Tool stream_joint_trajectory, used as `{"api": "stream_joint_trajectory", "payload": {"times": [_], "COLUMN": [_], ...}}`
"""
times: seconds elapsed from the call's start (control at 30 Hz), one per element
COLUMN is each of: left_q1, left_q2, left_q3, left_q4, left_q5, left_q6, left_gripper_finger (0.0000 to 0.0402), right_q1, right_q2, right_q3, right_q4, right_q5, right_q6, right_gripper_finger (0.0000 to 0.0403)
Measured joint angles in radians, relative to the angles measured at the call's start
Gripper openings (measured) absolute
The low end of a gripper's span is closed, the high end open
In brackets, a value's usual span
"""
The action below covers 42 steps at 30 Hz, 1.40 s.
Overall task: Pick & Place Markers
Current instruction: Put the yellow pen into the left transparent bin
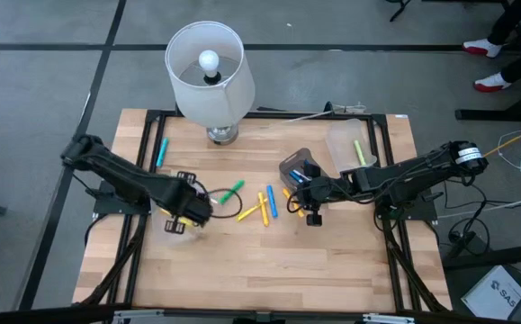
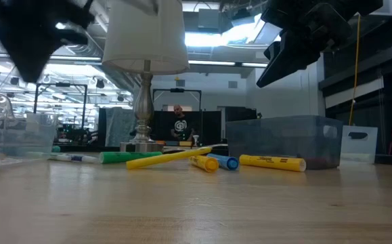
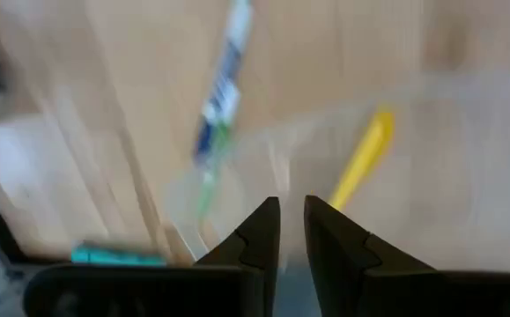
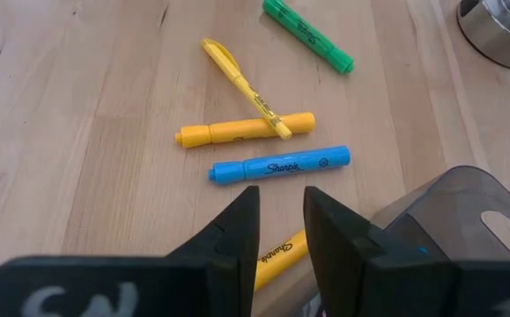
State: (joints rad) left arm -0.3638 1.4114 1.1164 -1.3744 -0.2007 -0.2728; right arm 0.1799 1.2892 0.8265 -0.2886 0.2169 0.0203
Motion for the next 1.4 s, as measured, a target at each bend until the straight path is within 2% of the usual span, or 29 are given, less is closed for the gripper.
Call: {"api": "stream_joint_trajectory", "payload": {"times": [0.27,0.47,0.7,0.9,1.1,1.27,1.4], "left_q1": [0.029,0.074,0.103,0.114,0.128,0.133,0.132], "left_q2": [-0.154,-0.15,-0.084,0.007,0.108,0.197,0.265], "left_q3": [0.0,0.0,0.0,0.0,0.0,0.001,0.001], "left_q4": [0.257,0.36,0.398,0.54,0.649,0.68,0.732], "left_q5": [-0.194,-0.194,-0.191,-0.201,-0.238,-0.309,-0.321], "left_q6": [-0.195,-0.263,-0.268,-0.232,-0.153,-0.159,-0.159], "left_gripper_finger": [0.0055,0.0072,0.012,0.0157,0.0164,0.0163,0.016], "right_q1": [0.0,0.0,0.0,0.0,0.0,0.0,0.0], "right_q2": [0.0,0.0,0.0,0.0,0.0,0.0,0.0], "right_q3": [0.0,0.0,0.0,0.0,0.0,0.0,0.0], "right_q4": [0.0,0.0,0.001,0.0,0.001,0.001,0.0], "right_q5": [0.0,0.0,0.0,0.0,0.0,0.0,0.0], "right_q6": [0.002,0.002,0.002,0.001,-0.001,0.0,-0.001], "right_gripper_finger": [0.009,0.0091,0.009,0.009,0.0091,0.009,0.0091]}}
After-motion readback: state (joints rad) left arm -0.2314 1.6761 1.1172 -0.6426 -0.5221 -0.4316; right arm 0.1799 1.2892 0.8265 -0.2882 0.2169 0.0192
